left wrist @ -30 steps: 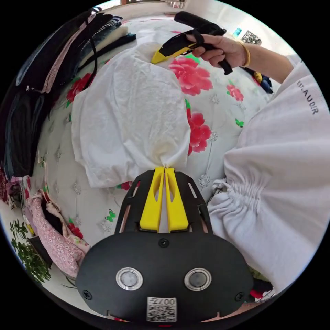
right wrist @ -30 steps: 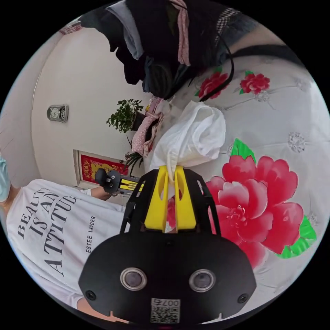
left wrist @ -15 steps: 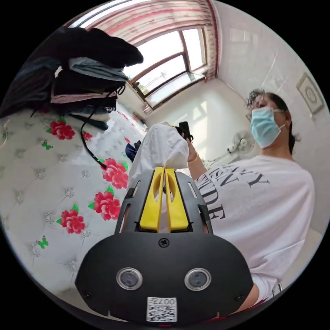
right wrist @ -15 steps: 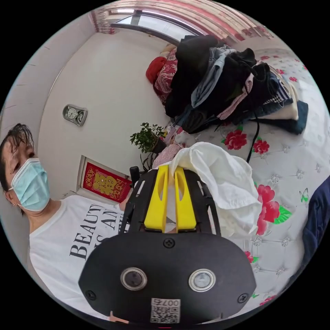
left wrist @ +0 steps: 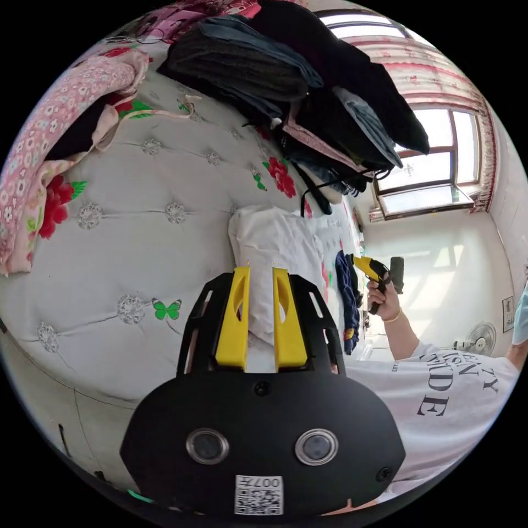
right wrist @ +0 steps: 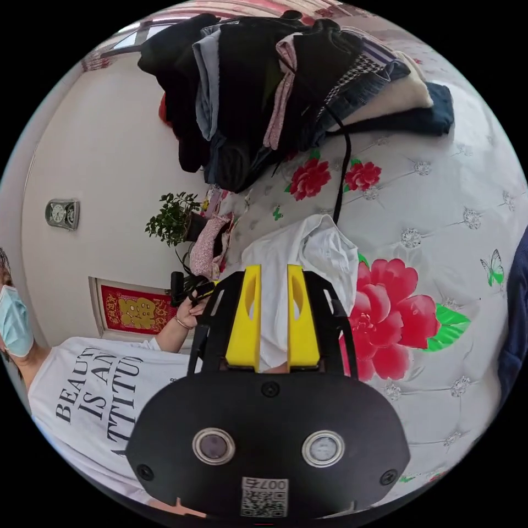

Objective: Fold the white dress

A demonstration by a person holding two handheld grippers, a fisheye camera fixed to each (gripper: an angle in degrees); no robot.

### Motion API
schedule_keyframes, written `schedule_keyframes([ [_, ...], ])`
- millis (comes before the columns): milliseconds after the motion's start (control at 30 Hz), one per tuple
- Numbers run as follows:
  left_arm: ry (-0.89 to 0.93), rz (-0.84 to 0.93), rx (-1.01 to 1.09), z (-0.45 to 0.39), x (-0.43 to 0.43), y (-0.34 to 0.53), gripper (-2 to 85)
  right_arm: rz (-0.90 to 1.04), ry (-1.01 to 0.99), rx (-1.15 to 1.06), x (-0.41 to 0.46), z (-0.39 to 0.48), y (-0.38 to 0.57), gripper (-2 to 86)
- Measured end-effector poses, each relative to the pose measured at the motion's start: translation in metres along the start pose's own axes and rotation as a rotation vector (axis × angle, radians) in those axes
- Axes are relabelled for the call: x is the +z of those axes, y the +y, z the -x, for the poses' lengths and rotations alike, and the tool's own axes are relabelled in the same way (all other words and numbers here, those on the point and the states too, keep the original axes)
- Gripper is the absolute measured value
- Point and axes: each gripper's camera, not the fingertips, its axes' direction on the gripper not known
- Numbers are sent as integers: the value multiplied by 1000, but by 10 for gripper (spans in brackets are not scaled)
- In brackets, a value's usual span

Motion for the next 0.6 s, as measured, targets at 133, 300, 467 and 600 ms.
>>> schedule_keyframes([
  [133,-32,60,38,-29,33,-21,47,93,-18,-56,42,-20,-35,21],
  [300,-75,99,-9,-42,58,-35,14,141,-52,12,85,-68,-84,22],
  [467,-77,88,-61,-48,58,-41,-7,158,-122,269,103,-145,-119,19],
  [600,-91,100,-95,-57,66,-43,-9,150,-233,303,109,-168,-127,7],
])
